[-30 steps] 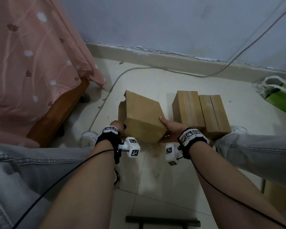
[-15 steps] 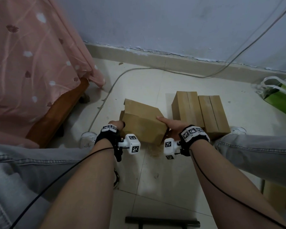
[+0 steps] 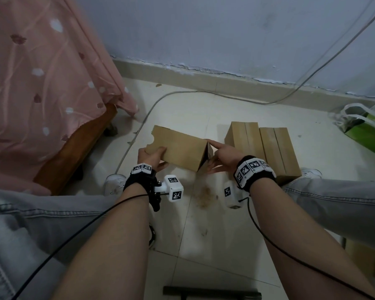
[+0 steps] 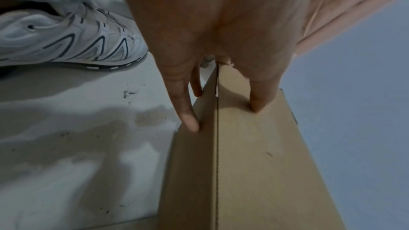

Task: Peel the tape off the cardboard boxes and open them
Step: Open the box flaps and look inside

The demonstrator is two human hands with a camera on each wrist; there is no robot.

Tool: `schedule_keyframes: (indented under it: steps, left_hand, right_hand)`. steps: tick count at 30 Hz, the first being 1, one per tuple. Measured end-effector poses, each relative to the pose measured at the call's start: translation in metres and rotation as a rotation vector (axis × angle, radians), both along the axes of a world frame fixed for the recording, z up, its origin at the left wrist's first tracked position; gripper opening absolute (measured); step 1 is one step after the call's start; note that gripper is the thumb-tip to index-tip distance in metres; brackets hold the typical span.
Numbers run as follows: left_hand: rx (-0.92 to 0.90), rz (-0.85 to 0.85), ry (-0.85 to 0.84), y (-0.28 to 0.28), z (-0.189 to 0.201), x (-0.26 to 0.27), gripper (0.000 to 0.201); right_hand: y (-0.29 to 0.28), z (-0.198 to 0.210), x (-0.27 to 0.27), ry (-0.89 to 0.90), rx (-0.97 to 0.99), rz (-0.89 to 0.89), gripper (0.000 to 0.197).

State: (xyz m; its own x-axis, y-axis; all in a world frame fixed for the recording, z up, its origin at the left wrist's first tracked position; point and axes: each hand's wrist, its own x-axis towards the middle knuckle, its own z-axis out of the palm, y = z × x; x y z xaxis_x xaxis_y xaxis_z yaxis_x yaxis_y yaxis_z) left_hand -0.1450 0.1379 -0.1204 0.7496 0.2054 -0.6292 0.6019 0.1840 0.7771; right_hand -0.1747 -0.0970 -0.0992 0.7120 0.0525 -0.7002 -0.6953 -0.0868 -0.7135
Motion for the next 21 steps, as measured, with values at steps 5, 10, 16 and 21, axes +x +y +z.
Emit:
schedule_keyframes:
  steps: [5, 10, 16, 21]
  left_hand:
    - [-0.134, 0.038, 0.032, 0.004, 0.005, -0.001, 0.023]
    - [-0.106, 0.086, 0.121, 0.011, 0.003, 0.004, 0.061]
    - [-0.098, 0.092, 0.014, -0.001, 0.007, 0.002, 0.086]
    - [-0.098, -0.157, -0.107, -0.017, 0.023, 0.010, 0.119]
  right_hand:
    - [0.005, 0.006, 0.003, -0.268, -0.345, 0.376, 0.082]
    - [0.010, -0.007, 0.004, -0.440, -0.546, 0.400, 0.062]
    - [0.018, 0.004, 0.019, -0.530, -0.805, 0.366, 0.038]
    - [0.028, 0.035, 0.036, -0.498, -1.033, 0.292, 0.054]
